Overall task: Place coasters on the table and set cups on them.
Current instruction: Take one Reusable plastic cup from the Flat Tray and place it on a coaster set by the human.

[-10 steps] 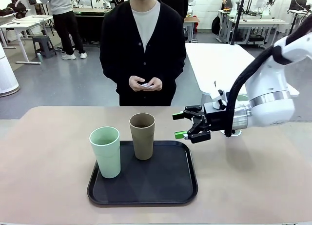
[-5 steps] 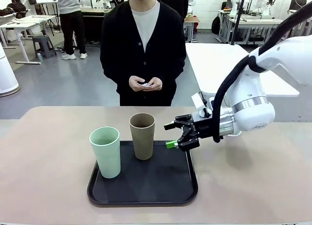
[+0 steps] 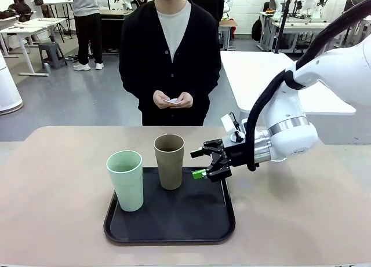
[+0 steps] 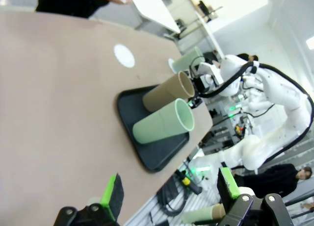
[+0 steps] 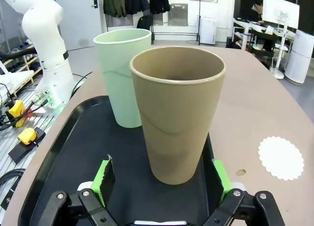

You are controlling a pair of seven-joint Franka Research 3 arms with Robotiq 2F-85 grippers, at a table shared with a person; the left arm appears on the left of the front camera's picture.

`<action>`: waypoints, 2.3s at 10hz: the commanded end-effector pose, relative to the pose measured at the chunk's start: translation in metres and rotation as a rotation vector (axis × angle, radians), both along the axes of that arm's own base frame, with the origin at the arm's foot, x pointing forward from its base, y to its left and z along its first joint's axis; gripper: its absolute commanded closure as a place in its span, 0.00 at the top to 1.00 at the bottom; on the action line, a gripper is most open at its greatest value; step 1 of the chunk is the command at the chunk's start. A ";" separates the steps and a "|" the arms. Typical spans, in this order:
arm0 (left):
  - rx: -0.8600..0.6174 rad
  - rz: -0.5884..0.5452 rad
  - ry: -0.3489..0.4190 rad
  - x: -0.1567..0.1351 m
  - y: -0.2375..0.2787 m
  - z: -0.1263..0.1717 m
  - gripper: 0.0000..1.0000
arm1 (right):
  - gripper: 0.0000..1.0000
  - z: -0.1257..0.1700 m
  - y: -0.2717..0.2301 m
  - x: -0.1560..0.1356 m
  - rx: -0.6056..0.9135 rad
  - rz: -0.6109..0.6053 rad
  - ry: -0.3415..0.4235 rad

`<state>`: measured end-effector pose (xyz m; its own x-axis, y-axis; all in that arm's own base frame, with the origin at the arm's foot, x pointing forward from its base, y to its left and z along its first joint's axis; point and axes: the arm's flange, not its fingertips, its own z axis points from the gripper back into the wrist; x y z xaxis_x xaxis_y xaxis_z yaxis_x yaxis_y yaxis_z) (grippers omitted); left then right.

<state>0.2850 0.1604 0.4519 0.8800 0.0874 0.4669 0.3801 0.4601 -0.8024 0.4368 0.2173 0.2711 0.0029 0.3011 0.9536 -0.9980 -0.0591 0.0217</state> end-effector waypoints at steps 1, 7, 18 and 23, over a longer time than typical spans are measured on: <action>-0.004 -0.004 -0.013 -0.001 0.001 0.000 1.00 | 1.00 -0.003 0.012 0.004 -0.013 -0.053 0.020; -0.004 -0.004 -0.013 -0.001 0.001 0.000 1.00 | 1.00 0.000 0.000 0.000 0.000 0.000 0.000; -0.004 -0.004 -0.013 -0.001 0.001 0.000 1.00 | 1.00 -0.028 0.038 0.020 0.072 0.015 -0.076; -0.004 -0.004 -0.013 -0.001 0.001 0.000 1.00 | 1.00 -0.035 0.053 0.024 0.084 0.039 -0.075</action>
